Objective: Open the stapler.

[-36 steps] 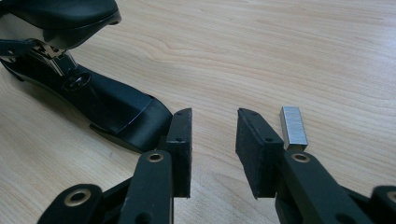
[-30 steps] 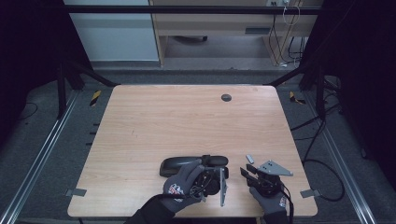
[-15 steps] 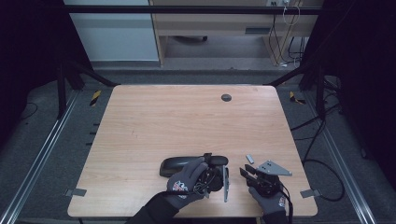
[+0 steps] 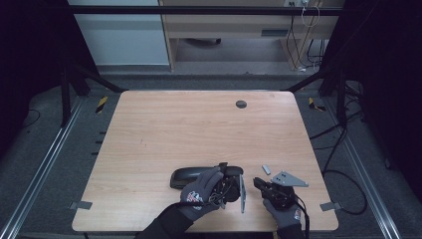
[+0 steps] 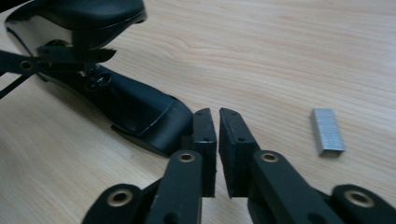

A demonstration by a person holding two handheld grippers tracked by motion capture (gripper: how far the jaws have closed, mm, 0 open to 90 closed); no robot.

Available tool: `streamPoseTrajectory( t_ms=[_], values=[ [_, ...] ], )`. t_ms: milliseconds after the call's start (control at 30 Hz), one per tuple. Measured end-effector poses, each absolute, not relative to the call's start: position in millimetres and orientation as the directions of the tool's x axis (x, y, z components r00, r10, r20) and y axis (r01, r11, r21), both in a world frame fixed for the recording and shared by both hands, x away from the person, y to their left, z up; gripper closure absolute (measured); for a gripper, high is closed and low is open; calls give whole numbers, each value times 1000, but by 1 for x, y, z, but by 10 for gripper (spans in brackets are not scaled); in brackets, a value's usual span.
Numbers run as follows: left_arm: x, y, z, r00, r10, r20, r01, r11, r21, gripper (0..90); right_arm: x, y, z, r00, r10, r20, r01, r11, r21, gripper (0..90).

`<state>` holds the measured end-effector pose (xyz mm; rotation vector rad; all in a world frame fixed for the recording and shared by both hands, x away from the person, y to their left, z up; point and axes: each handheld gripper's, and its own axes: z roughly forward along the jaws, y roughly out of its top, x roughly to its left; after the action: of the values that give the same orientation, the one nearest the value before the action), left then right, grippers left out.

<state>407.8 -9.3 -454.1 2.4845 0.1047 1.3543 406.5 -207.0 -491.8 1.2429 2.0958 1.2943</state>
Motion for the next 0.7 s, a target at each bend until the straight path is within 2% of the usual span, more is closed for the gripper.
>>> streamPoseTrajectory(
  t_ms=[133,700],
  values=[
    [407,-10,-455,552,201,809,-88,-951,297,536,408,-201,-494,-558,818,139,489,189,852,900],
    [406,-11,-456,542,198,817,-90,-953,290,547,417,-168,-502,-602,781,167,506,211,836,900]
  ],
)
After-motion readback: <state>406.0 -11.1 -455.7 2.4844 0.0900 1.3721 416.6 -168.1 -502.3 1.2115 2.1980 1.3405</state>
